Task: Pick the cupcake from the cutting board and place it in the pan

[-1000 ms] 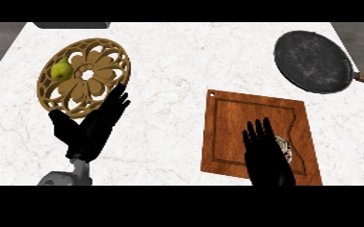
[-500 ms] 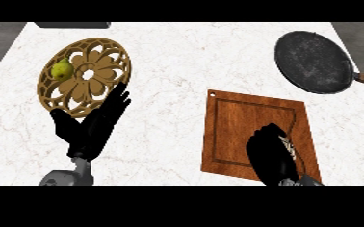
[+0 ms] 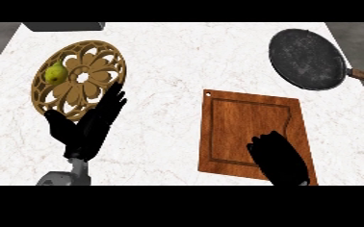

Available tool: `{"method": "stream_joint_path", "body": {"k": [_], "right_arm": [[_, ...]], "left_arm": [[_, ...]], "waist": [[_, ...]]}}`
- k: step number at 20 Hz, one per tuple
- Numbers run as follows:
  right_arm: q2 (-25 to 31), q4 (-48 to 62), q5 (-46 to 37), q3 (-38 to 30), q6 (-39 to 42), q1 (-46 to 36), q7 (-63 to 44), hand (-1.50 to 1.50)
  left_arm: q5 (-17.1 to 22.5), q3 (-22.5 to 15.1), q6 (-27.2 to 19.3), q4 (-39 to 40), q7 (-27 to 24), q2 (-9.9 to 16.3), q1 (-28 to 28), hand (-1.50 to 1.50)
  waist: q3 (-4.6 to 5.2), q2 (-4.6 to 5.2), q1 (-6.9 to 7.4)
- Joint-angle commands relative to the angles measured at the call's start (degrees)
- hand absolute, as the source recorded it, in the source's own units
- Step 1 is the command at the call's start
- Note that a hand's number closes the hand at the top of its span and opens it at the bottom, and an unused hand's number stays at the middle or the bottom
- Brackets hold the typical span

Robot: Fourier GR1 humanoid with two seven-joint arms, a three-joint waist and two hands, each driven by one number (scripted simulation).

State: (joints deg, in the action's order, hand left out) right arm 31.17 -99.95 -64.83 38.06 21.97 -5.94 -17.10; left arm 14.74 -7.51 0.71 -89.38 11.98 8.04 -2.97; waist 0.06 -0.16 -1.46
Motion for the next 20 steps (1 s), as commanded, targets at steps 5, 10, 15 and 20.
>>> {"method": "stream_joint_path", "body": {"k": [5, 10, 15, 20], "right_arm": [[1.89, -6.86, 5.71, -12.55, -19.37, 9.41, 5.32, 1.50], [-1.62, -16.65, 10.87, -18.02, -25.09, 10.92, 5.74, 1.50], [-4.00, -21.85, 27.97, -27.42, -24.22, 13.43, 8.20, 1.50], [-3.73, -17.14, 42.33, -37.97, -22.22, 13.97, 14.19, 1.50]], "left_arm": [[-0.31, -0.69, 0.55, -1.47, 0.91, 0.12, 1.84, 0.00], [0.00, -0.74, 1.13, -0.93, -0.71, -0.71, 2.55, 0.00], [-0.42, -1.14, 0.24, -2.09, 0.91, -1.16, 1.83, 0.00], [-1.54, -0.65, 0.35, -0.79, 1.12, -0.68, 0.26, 0.00]], "waist": [[-0.15, -0.17, 0.13], [-0.11, -0.23, -0.02], [-0.13, 0.04, 0.48], [-0.12, 0.17, 0.87]]}}
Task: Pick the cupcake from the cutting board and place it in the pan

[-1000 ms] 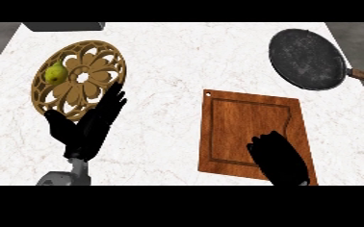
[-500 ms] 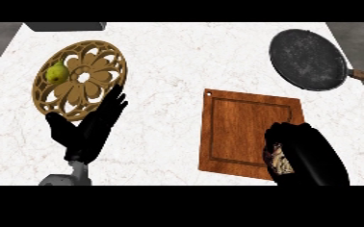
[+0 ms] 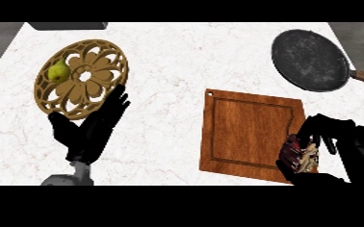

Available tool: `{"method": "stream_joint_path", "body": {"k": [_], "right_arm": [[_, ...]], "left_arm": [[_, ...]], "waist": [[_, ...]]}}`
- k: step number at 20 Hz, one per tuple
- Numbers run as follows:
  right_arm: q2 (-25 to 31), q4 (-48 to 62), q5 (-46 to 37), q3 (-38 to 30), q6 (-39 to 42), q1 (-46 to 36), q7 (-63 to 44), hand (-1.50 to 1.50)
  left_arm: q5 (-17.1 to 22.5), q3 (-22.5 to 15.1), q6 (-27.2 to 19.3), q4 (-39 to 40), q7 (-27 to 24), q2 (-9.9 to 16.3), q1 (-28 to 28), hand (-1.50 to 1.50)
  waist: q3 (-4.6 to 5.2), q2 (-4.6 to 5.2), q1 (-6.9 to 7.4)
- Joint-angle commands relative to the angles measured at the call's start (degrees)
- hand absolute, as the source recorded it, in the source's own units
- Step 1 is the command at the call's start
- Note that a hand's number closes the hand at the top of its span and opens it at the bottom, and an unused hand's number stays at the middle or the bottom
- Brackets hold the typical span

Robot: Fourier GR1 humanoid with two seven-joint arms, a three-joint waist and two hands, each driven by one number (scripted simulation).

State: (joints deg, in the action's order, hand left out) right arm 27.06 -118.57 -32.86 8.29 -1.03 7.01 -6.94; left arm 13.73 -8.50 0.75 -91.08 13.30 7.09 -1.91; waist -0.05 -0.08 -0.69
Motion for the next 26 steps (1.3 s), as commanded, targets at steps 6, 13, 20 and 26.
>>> {"method": "stream_joint_path", "body": {"k": [6, 13, 20, 26], "right_arm": [[-0.07, 25.24, 8.29, -12.65, 0.09, -12.20, 12.30, 1.50], [-2.08, 48.24, -0.52, -13.30, -9.39, -27.16, 20.35, 1.50], [-2.88, 70.31, -1.96, -20.54, -22.59, -39.08, 28.17, 1.50], [-0.99, 88.58, 2.93, -27.86, -26.95, -47.73, 39.25, 1.50]], "left_arm": [[-0.09, 0.23, 0.97, 1.46, 1.13, -1.01, -2.78, 0.00], [-0.19, 1.37, 1.85, 1.92, -0.07, -0.93, -3.26, 0.00], [-2.99, -1.57, -0.45, 0.70, 0.96, -3.34, -2.60, 0.00], [0.03, 1.30, 3.95, 2.57, 0.35, -0.55, -3.37, 0.00]], "waist": [[0.00, 0.29, 1.23], [-0.01, 0.44, 1.90], [-0.08, 0.69, 2.63], [-0.18, 1.33, 3.82]]}}
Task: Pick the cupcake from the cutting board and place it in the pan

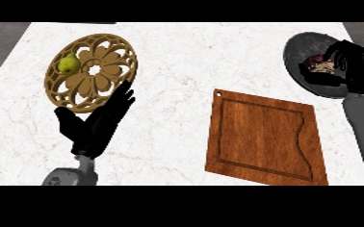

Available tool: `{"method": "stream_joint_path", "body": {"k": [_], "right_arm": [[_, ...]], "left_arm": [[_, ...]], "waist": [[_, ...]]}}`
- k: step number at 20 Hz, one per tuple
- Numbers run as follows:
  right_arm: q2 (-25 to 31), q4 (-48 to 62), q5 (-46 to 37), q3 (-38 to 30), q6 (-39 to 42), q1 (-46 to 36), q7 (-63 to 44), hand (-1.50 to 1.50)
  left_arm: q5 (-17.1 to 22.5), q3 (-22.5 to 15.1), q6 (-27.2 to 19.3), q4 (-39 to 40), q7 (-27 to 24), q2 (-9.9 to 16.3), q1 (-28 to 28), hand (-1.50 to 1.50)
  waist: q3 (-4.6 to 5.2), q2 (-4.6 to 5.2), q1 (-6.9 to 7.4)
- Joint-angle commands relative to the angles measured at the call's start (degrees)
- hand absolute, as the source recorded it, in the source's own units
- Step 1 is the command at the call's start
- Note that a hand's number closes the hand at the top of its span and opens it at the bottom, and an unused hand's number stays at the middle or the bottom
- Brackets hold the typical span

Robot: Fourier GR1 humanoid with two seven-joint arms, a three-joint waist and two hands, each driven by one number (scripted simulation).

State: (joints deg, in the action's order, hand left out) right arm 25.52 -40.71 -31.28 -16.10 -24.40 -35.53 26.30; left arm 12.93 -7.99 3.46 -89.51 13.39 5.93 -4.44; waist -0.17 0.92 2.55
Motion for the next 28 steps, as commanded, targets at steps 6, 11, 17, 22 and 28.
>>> {"method": "stream_joint_path", "body": {"k": [6, 11, 17, 22, 28], "right_arm": [[4.58, 20.22, 1.91, -6.32, -3.88, -9.13, 11.77, 1.50], [9.16, 28.39, -5.61, -1.20, -1.94, -10.74, 0.52, -1.50], [7.86, 31.53, -3.08, -3.37, 3.46, -12.66, 2.96, -1.50], [6.63, 30.01, 5.55, -10.97, 11.29, -14.08, 11.19, -1.50], [11.86, 32.97, 12.07, -17.33, 23.21, -12.70, 11.98, -1.50]], "left_arm": [[-0.17, -0.35, 0.38, 1.91, -0.18, -1.27, -2.78, 0.00], [0.62, -0.18, 2.33, 0.62, -0.07, 0.14, -2.40, 0.00], [-0.12, 0.02, 1.76, 0.76, 0.64, 0.46, -2.99, 0.00], [-1.35, -1.59, -0.30, 2.10, -1.24, -2.92, -2.84, 0.00], [-0.47, 0.23, 0.63, 0.69, -0.37, -0.58, -2.04, 0.00]], "waist": [[-0.18, 1.05, 1.45], [-0.12, 1.90, 3.84], [-0.39, 1.70, 3.47], [-0.50, 1.60, 1.92], [-0.45, 1.50, 1.94]]}}
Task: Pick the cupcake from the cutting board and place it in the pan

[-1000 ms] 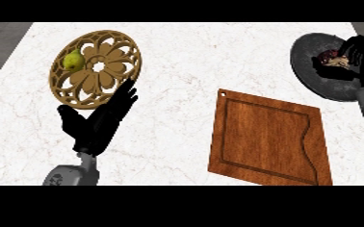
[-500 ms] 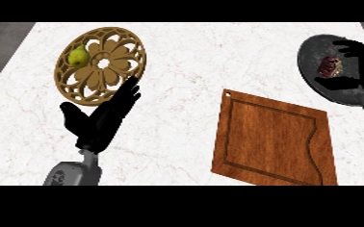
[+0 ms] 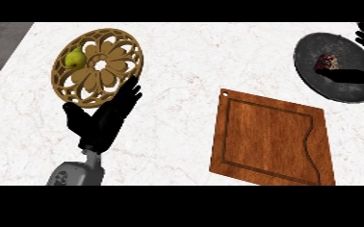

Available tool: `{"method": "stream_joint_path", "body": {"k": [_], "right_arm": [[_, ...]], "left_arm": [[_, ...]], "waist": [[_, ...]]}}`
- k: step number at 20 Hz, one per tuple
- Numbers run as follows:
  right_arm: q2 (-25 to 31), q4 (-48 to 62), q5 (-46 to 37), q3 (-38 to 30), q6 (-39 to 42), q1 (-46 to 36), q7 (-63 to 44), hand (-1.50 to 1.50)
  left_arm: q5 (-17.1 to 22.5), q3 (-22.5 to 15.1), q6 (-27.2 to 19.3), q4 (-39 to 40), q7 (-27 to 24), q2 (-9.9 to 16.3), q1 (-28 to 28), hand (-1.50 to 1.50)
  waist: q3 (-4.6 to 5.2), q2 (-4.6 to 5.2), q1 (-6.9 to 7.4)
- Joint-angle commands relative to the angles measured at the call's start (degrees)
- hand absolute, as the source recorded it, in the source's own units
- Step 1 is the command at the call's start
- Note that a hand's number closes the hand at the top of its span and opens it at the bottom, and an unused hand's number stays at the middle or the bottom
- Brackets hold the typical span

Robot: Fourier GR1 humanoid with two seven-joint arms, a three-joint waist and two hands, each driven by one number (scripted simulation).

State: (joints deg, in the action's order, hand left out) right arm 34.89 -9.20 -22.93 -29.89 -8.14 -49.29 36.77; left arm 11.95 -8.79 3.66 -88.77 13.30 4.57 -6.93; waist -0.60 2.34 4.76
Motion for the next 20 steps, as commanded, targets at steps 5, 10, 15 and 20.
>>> {"method": "stream_joint_path", "body": {"k": [5, 10, 15, 20], "right_arm": [[7.74, 2.96, 3.67, -3.16, 20.03, 2.07, 1.22, -1.50], [10.58, 3.06, 3.41, -2.72, 29.17, 6.59, 6.13, -1.50], [13.21, 3.08, 3.91, -2.95, 38.41, 10.26, 10.39, -1.50], [15.12, 1.80, 3.88, -2.66, 40.40, 11.60, 10.62, -1.50]], "left_arm": [[0.51, 0.44, 0.04, -0.35, 0.60, -0.01, 0.12, 0.00], [0.97, 1.12, -0.33, -1.01, 1.06, -0.08, -0.32, 0.00], [0.59, 1.02, -0.71, 0.47, 0.64, -0.77, -0.70, 0.00], [1.21, 3.12, 0.34, 0.67, 0.21, 1.31, -0.78, 0.00]], "waist": [[0.00, -0.06, -0.54], [-0.11, 0.03, -0.80], [-0.12, -0.21, -1.97], [-0.06, -0.44, -1.78]]}}
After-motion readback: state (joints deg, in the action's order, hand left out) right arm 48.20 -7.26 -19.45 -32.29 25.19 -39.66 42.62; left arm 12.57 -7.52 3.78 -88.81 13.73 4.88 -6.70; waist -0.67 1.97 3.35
